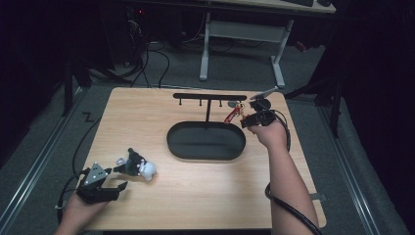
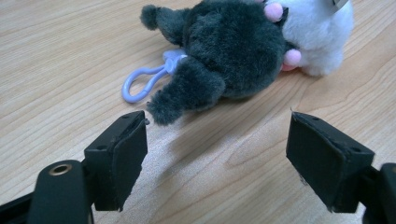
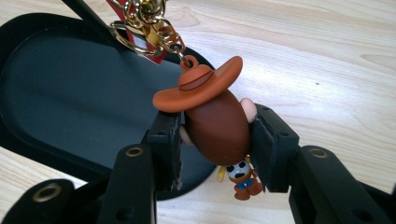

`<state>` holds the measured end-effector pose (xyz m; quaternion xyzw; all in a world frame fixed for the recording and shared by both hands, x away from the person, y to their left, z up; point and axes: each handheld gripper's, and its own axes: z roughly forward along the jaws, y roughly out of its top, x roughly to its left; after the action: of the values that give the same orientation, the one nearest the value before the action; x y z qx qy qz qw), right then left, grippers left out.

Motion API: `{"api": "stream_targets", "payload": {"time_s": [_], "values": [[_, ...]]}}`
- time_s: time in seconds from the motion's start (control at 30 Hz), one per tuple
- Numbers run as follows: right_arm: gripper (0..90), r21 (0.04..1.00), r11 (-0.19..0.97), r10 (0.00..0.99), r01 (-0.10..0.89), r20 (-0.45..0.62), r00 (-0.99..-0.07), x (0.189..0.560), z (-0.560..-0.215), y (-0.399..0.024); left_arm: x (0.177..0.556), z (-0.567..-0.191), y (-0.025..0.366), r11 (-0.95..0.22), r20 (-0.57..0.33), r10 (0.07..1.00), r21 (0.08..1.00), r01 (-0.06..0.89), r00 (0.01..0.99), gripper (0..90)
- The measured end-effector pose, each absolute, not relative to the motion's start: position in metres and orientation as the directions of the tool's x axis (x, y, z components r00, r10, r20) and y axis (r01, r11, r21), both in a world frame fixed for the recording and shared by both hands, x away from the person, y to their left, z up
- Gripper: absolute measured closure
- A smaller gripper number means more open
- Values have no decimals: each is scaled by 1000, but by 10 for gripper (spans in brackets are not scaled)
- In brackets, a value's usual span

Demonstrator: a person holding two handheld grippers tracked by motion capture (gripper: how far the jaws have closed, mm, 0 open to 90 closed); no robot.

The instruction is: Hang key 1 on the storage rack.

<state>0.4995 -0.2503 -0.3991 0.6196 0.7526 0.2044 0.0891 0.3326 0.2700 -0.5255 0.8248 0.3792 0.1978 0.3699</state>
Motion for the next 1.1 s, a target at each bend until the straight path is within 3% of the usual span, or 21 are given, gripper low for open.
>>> {"api": "stream_targets", "payload": {"time_s": [0.17, 0.63, 1.1], "values": [[429, 422, 135, 970, 897, 129, -207, 502, -403, -249, 333, -525, 271, -438, 44, 772, 759, 482, 634, 211], [380, 440, 143, 971, 887, 109, -211, 475, -399, -259, 334, -524, 271, -433, 45, 777, 763, 481, 628, 213], [337, 592, 181, 945, 785, 117, -306, 397, -420, -261, 336, -524, 268, -422, 37, 784, 764, 488, 620, 212]]}}
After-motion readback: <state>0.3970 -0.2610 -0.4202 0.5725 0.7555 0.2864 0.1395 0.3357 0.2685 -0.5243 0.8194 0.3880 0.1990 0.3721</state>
